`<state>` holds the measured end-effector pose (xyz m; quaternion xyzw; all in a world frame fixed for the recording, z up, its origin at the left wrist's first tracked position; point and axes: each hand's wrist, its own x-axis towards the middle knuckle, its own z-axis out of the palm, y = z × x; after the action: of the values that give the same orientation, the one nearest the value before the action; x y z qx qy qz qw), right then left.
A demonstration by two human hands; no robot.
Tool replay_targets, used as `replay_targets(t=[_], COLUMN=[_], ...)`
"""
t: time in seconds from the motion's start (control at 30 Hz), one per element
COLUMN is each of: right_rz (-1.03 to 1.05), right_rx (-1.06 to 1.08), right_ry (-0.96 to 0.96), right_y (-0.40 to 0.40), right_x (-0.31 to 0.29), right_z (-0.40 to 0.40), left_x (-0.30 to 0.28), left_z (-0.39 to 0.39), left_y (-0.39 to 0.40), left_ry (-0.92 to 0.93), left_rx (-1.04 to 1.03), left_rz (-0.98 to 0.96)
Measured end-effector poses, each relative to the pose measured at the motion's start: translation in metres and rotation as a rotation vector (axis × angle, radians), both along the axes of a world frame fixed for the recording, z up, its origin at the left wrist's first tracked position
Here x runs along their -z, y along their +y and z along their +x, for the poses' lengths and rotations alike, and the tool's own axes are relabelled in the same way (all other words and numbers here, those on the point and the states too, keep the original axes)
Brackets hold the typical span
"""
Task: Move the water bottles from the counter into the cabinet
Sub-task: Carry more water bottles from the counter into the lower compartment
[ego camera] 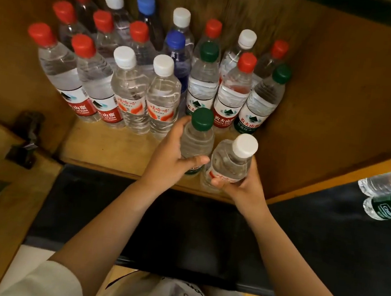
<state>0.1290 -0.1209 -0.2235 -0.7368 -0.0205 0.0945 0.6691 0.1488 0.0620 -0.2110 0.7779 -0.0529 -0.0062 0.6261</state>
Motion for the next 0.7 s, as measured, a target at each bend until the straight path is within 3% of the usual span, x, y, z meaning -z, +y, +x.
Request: replay_targets(t=[0.2,0.3,0.37,0.47,0.57,0.7], right_rz=[0.087,0.225,0.493,0.781,0.891,0.881], right_rx=[0.168,0.306,0.362,0.376,0.419,0.409], right_ry=[0.093,0.359,0.597,0.712,0.697,0.627], right_y=[0.012,0.012,0.010,0.010,0.012,0.015], right_x=[0.005,0.007,0.006,0.001,-0.003,-0.005], right_z=[-0.020,-0.035,-0.041,-0.044,-0.039,-0.033], left_x=[0.003,0.013,0.020,0.018,0.015,0.009], left_z=[-0.010,-0.028,-0.041,-0.048,-0.047,-0.036], left_y=[0.001,0.002,0.002,-0.003,-0.012,-0.020], left_ry=[0.111,0.325,0.597,0.860,0.867,0.827], left_rx=[-0.014,-0.125,-0.251,-0.297,-0.315,-0.371], left_rz=[-0.117,-0.255,-0.467,-0.901,-1.143,-1.230])
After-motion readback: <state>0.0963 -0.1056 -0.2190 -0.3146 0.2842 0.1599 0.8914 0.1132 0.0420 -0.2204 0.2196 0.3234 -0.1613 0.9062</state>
